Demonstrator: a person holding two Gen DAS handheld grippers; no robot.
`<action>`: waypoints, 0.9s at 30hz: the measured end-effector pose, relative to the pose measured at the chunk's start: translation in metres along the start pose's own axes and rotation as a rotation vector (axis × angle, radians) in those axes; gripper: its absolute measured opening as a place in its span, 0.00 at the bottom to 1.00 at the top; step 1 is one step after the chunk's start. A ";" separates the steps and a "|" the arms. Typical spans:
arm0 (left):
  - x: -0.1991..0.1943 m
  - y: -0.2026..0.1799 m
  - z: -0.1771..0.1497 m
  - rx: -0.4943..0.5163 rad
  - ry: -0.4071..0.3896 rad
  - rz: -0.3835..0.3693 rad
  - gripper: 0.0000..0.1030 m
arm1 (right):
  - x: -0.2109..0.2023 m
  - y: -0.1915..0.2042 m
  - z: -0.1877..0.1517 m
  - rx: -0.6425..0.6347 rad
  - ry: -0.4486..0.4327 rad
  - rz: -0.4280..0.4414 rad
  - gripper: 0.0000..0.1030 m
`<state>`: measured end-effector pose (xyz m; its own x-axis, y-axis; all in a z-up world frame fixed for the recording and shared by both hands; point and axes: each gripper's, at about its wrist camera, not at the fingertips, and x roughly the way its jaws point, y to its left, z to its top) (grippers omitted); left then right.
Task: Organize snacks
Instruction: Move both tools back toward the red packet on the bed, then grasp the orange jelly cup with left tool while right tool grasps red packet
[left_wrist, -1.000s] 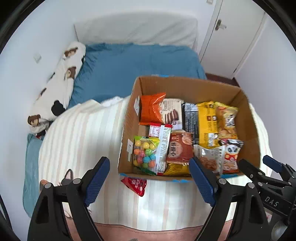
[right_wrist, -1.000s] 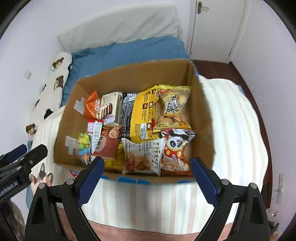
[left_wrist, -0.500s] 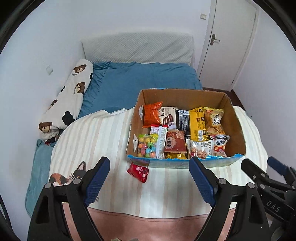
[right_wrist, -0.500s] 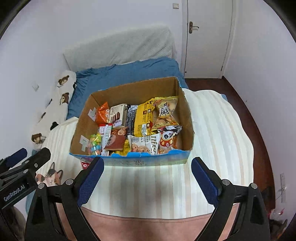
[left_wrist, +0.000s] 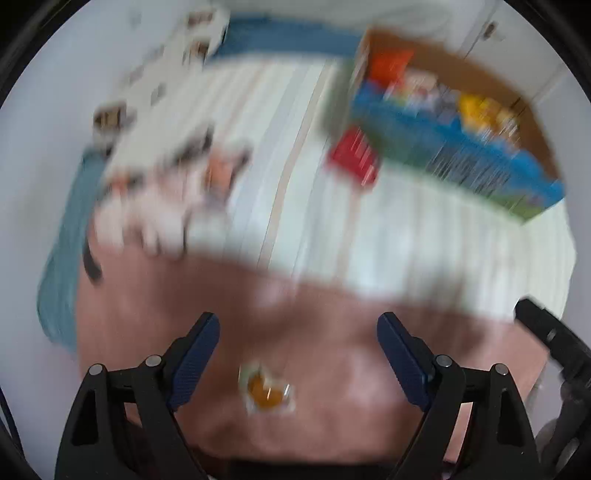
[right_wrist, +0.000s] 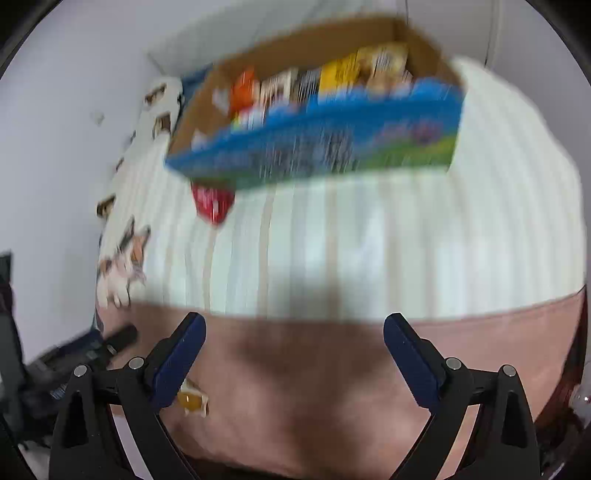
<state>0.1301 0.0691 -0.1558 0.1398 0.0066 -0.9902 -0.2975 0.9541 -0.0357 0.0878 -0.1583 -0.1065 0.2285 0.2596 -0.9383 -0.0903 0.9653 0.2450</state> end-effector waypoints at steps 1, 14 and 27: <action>0.012 0.007 -0.010 -0.007 0.037 0.000 0.85 | 0.012 0.003 -0.007 -0.005 0.031 0.008 0.96; 0.127 0.046 -0.071 -0.119 0.327 -0.059 0.85 | 0.080 0.034 -0.031 -0.070 0.171 0.007 0.96; 0.080 0.043 -0.035 -0.106 0.164 -0.115 0.55 | 0.096 0.059 0.017 -0.057 0.130 0.078 0.96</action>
<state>0.0954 0.1003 -0.2415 0.0256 -0.1570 -0.9873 -0.3873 0.9089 -0.1546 0.1209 -0.0761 -0.1777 0.0918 0.3241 -0.9416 -0.1587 0.9382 0.3075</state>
